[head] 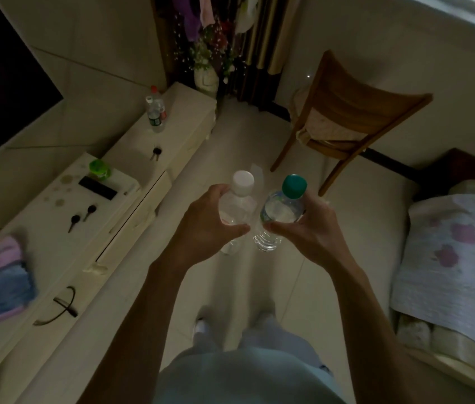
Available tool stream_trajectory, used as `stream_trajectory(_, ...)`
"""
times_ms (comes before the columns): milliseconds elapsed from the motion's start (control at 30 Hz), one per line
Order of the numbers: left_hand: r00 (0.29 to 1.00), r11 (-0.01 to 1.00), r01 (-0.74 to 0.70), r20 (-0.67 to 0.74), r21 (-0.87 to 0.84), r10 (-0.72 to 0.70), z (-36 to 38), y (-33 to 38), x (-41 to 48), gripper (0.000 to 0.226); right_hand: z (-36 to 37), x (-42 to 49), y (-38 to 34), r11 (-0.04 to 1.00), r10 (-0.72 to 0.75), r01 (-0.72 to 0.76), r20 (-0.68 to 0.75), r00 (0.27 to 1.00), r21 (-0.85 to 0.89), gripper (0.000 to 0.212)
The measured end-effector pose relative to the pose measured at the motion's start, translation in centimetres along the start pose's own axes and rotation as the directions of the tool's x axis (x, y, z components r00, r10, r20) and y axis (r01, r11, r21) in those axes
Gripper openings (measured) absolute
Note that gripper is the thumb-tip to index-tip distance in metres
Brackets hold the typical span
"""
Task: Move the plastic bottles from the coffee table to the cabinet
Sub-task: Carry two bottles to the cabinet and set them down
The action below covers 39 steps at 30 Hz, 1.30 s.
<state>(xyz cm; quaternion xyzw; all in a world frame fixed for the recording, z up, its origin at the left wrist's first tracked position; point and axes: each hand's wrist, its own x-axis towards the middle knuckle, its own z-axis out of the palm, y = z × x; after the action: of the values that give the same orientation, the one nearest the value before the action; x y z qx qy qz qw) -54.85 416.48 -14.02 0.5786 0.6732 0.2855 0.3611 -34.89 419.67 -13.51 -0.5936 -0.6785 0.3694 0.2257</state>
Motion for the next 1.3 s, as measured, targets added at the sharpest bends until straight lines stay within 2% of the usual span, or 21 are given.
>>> stream_trajectory(300, 0.998, 0.999, 0.04, -0.054, 0.009, -0.039, 1.9, 2.5, 9.0, 0.08, -3.9, 10.0, 2.8, 0.998, -0.059, 0.058, 0.059, 0.996, 0.022, 0.079)
stream_trajectory(533, 0.992, 0.996, 0.092, -0.081, -0.017, -0.093, 4.8, 7.6, 17.1, 0.078, -9.5, 19.0, 4.7, 0.991, -0.134, 0.131, 0.111, 0.985, 0.039, 0.073)
stream_trajectory(800, 0.98, 0.992, 0.124, -0.155, -0.037, -0.128, 5.5, 11.3, 23.4, 0.073, -13.5, 27.1, 5.4, 0.982, -0.187, 0.19, 0.119, 0.975, -0.015, 0.079)
stream_trajectory(1000, 0.962, 0.982, 0.179, -0.196, -0.066, -0.189, 3.9, 10.4, 26.4, 0.076, -12.2, 31.8, 3.6, 0.976, -0.208, 0.215, 0.169, 0.964, -0.025, 0.078)
stream_trajectory(1167, 0.935, 0.957, 0.253, -0.216, -0.143, -0.28, 1.5, 7.5, 29.6, 0.075, -8.8, 36.0, 1.2, 0.971, -0.21, 0.231, 0.248, 0.946, -0.055, 0.077)
stream_trajectory(1300, 0.932, 0.951, 0.264, -0.211, -0.163, -0.295, -1.5, 5.1, 33.3, 0.072, -5.7, 40.1, -1.5, 0.972, -0.18, 0.217, 0.304, 0.936, -0.091, 0.077)
